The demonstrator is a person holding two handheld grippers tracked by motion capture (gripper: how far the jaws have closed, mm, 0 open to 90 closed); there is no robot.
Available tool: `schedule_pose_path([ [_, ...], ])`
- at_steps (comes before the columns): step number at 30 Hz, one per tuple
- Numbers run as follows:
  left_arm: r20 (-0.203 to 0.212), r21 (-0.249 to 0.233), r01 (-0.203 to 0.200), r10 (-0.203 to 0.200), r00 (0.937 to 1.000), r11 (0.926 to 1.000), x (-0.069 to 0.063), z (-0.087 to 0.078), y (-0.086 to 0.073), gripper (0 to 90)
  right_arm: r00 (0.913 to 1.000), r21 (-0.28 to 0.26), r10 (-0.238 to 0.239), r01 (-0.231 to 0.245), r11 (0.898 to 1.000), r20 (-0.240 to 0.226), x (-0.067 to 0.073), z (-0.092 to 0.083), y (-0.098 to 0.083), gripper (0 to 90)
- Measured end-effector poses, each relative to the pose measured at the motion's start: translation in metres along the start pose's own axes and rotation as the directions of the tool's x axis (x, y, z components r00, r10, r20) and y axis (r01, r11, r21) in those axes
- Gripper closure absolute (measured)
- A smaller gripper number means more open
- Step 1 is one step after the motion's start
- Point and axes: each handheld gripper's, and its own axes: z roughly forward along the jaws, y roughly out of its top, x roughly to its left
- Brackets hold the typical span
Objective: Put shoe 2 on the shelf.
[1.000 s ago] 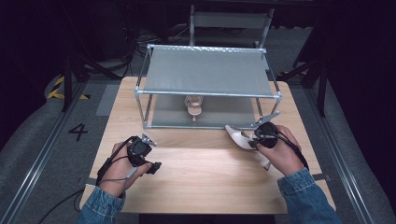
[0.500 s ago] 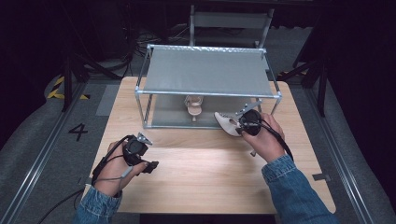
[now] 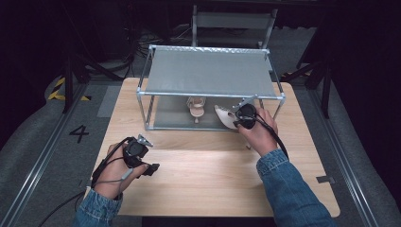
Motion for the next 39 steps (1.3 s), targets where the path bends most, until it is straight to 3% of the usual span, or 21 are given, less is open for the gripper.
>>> schedule_pose_path([
  [8, -0.006, -0.012, 0.012, -0.012, 0.9999, 0.9999, 0.001, -0.002, -0.001, 30.1, 0.9993, -0.047, 0.004, -0.002, 0.999, 0.037, 0.002, 0.009, 0.006, 85.5],
  [14, -0.009, -0.022, 0.015, -0.015, 0.9998, 0.9996, 0.002, -0.003, -0.001, 30.0, 0.9991, -0.058, 0.022, -0.019, 0.998, 0.038, 0.001, 0.014, 0.008, 85.5],
  [25, -0.002, -0.025, 0.009, -0.009, 1.0000, 0.9997, 0.002, -0.002, 0.002, 30.1, 0.9934, -0.125, -0.002, 0.016, 0.992, 0.115, 0.013, 0.029, 0.010, 85.5],
  [29, -0.003, -0.033, 0.005, -0.005, 1.0000, 0.9995, 0.003, -0.003, 0.003, 30.2, 0.9942, -0.136, 0.030, -0.016, 0.991, 0.103, 0.015, 0.038, 0.003, 85.5],
  [35, -0.001, -0.026, -0.002, 0.002, 1.0000, 0.9997, 0.003, -0.001, 0.005, 30.2, 0.9866, -0.158, 0.046, -0.021, 0.987, 0.157, 0.013, 0.043, 0.005, 85.5],
  [39, -0.001, -0.030, -0.001, 0.001, 1.0000, 0.9996, 0.003, -0.002, 0.005, 30.2, 0.9895, -0.184, 0.085, -0.063, 0.981, 0.116, 0.010, 0.049, 0.007, 85.1],
])
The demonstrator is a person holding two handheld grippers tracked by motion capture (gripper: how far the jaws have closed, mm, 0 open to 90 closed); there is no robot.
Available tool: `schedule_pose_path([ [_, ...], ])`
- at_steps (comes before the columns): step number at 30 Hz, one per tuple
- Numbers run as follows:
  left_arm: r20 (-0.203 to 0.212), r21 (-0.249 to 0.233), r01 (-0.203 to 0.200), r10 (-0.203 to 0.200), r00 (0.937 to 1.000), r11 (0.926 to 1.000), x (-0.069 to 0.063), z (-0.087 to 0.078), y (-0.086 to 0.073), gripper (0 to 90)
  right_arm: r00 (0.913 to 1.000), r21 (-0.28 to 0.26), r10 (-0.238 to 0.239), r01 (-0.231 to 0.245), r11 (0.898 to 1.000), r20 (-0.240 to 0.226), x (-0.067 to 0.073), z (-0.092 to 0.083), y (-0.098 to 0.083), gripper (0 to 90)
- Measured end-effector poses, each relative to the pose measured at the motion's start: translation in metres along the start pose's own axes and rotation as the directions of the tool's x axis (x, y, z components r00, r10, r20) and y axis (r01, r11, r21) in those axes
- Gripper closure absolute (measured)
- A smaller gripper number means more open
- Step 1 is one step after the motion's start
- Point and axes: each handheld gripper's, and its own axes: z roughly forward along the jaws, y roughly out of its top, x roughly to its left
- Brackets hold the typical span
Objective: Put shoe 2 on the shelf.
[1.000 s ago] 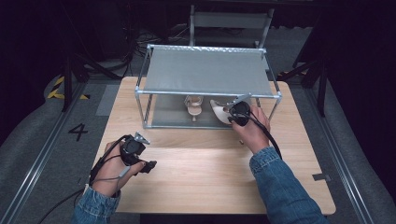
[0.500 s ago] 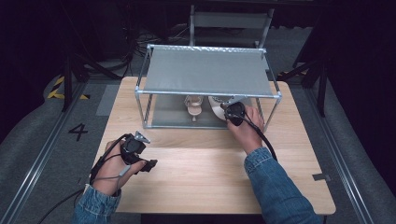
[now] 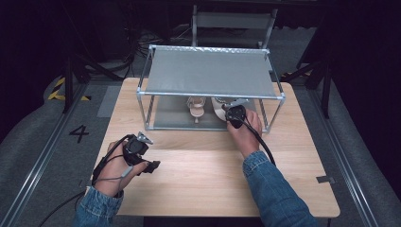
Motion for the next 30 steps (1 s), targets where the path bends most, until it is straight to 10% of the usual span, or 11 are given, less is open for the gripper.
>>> schedule_pose_path([
  [15, 0.007, -0.003, -0.005, 0.005, 1.0000, 1.0000, 0.000, 0.000, 0.002, 30.2, 0.9847, -0.101, 0.114, -0.127, 0.987, -0.132, 0.002, -0.022, -0.011, 42.1],
  [24, 0.018, 0.011, -0.023, 0.023, 0.9996, 0.9997, -0.003, 0.006, 0.011, 30.1, 0.9768, -0.126, 0.110, -0.134, 0.983, -0.184, -0.009, -0.046, -0.026, 42.9],
  [30, 0.027, 0.015, -0.039, 0.039, 0.9989, 0.9991, -0.004, 0.010, 0.016, 30.0, 0.9677, -0.049, 0.134, -0.147, 0.988, -0.214, -0.004, -0.042, -0.026, 46.3],
])
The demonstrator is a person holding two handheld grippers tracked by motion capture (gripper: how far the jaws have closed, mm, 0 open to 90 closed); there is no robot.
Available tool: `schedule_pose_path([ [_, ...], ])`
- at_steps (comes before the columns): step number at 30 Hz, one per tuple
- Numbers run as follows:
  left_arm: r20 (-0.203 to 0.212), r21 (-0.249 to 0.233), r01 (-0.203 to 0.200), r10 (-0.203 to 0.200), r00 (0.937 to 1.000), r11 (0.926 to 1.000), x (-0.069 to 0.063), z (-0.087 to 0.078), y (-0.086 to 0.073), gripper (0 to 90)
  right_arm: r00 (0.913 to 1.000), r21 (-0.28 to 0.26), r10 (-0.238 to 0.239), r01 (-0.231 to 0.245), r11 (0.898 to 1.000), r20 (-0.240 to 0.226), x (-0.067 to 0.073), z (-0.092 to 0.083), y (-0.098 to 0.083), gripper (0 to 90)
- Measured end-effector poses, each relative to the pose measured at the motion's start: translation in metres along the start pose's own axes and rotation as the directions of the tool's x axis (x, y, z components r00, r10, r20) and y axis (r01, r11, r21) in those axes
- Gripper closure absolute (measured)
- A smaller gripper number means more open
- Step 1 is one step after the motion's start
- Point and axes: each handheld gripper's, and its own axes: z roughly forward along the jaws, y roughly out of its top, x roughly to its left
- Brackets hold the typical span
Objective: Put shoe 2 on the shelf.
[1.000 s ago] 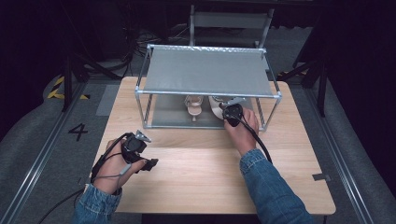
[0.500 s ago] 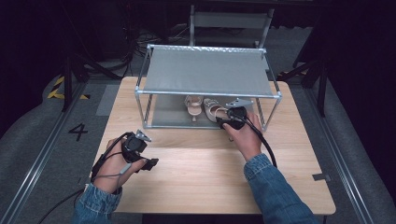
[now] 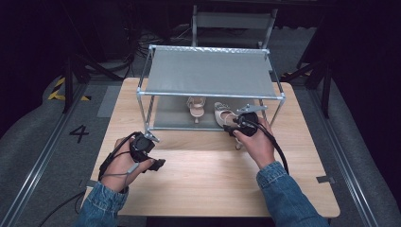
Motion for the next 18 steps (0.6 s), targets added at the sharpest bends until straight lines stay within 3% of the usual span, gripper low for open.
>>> schedule_pose_path([
  [2, 0.002, 0.003, -0.001, 0.001, 1.0000, 1.0000, 0.000, 0.001, 0.001, 30.0, 0.9996, -0.043, -0.022, 0.023, 0.999, 0.014, 0.002, -0.003, 0.001, 44.3],
  [6, 0.005, 0.001, -0.003, 0.003, 1.0000, 1.0000, 0.000, 0.002, 0.003, 29.9, 0.9998, -0.102, -0.022, 0.022, 0.995, 0.003, -0.003, -0.005, 0.004, 43.5],
  [8, 0.005, 0.003, -0.012, 0.012, 0.9999, 0.9999, 0.000, 0.003, 0.004, 29.9, 0.9973, -0.112, -0.072, 0.073, 0.991, 0.012, -0.004, -0.002, 0.005, 43.6],
  [11, 0.007, 0.000, -0.017, 0.017, 0.9998, 0.9999, -0.001, 0.002, 0.005, 29.9, 0.9949, -0.103, -0.101, 0.101, 0.990, 0.006, -0.004, 0.008, 0.008, 43.5],
  [15, 0.003, -0.001, -0.017, 0.017, 0.9999, 0.9999, 0.000, 0.002, 0.006, 29.9, 0.9909, -0.167, -0.133, 0.135, 0.977, 0.022, 0.001, 0.007, 0.015, 43.4],
  [18, 0.011, -0.001, -0.011, 0.011, 0.9999, 0.9999, 0.000, 0.002, 0.005, 29.9, 0.9882, -0.210, -0.152, 0.153, 0.966, 0.019, 0.005, -0.004, 0.022, 43.1],
])
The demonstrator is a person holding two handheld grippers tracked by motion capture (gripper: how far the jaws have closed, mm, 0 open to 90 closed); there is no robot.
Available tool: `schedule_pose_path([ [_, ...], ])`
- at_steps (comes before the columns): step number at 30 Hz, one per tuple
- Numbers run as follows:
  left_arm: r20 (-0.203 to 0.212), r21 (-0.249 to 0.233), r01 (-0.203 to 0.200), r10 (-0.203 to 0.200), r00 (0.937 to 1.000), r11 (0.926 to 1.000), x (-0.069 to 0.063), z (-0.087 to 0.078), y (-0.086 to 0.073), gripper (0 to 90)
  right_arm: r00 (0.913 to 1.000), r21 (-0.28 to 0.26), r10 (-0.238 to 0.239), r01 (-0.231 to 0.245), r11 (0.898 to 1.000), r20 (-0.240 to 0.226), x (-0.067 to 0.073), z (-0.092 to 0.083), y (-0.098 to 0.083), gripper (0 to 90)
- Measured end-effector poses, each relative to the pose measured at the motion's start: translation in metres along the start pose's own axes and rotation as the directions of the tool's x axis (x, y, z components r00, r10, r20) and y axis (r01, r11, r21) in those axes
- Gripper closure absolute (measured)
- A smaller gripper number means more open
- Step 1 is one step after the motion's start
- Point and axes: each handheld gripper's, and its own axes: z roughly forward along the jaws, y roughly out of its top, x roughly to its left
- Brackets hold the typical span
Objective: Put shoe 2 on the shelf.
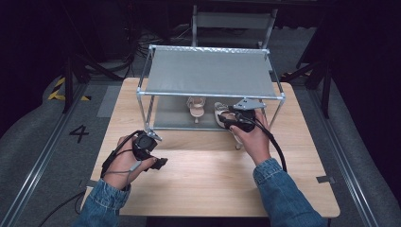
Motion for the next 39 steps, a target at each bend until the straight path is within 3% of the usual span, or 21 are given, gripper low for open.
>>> schedule_pose_path([
  [2, -0.002, 0.000, 0.000, 0.000, 1.0000, 1.0000, 0.001, 0.000, -0.001, 29.9, 0.9996, 0.000, 0.026, -0.026, 1.000, -0.009, 0.002, -0.012, 0.004, 43.6],
  [6, -0.007, 0.002, 0.005, -0.004, 1.0000, 1.0000, 0.001, -0.001, -0.002, 29.9, 0.9953, 0.078, 0.096, -0.095, 0.992, -0.010, 0.003, -0.040, -0.003, 41.6],
  [12, -0.011, 0.005, 0.000, 0.000, 0.9999, 1.0000, -0.002, -0.002, -0.003, 29.9, 0.9895, 0.139, 0.132, -0.139, 0.981, 0.058, 0.000, -0.079, -0.024, 34.8],
  [17, -0.016, 0.006, 0.007, -0.007, 0.9999, 1.0000, -0.002, -0.003, -0.003, 29.8, 0.9799, 0.202, 0.158, -0.181, 0.963, 0.121, 0.004, -0.098, -0.044, 37.3],
  [19, -0.012, 0.011, 0.007, -0.007, 0.9999, 0.9999, -0.002, -0.001, -0.004, 29.8, 0.9772, 0.204, 0.169, -0.193, 0.960, 0.129, 0.004, -0.098, -0.046, 37.9],
  [20, -0.011, 0.013, 0.011, -0.010, 0.9999, 0.9999, -0.002, -0.001, -0.005, 29.8, 0.9745, 0.225, 0.179, -0.206, 0.952, 0.136, 0.004, -0.094, -0.052, 38.0],
  [22, -0.010, 0.010, 0.010, -0.010, 0.9999, 0.9999, -0.002, -0.001, -0.005, 29.8, 0.9746, 0.244, 0.179, -0.207, 0.947, 0.135, 0.004, -0.091, -0.055, 37.8],
  [27, -0.014, 0.010, 0.023, -0.023, 0.9996, 0.9997, 0.000, -0.003, -0.009, 29.9, 0.9808, 0.322, 0.142, -0.178, 0.930, 0.133, 0.007, -0.069, -0.065, 37.4],
  [32, -0.019, 0.007, 0.028, -0.028, 0.9994, 0.9996, 0.002, -0.005, -0.013, 29.9, 0.9853, 0.390, 0.142, -0.168, 0.905, 0.095, 0.005, -0.048, -0.071, 56.6],
  [34, -0.020, 0.005, 0.038, -0.038, 0.9991, 0.9992, 0.002, -0.006, -0.015, 29.9, 0.9845, 0.393, 0.148, -0.173, 0.903, 0.093, 0.005, -0.043, -0.071, 61.5],
  [36, -0.022, 0.007, 0.042, -0.042, 0.9989, 0.9991, 0.002, -0.006, -0.017, 29.9, 0.9797, 0.372, 0.187, -0.201, 0.906, 0.073, 0.004, -0.041, -0.070, 67.2],
  [37, -0.024, 0.008, 0.044, -0.044, 0.9988, 0.9990, 0.002, -0.007, -0.018, 29.9, 0.9749, 0.345, 0.211, -0.222, 0.912, 0.070, 0.005, -0.040, -0.066, 67.9],
  [39, -0.024, 0.006, 0.049, -0.049, 0.9985, 0.9988, 0.002, -0.007, -0.019, 29.8, 0.9732, 0.346, 0.218, -0.230, 0.910, 0.073, 0.005, -0.040, -0.064, 67.7],
])
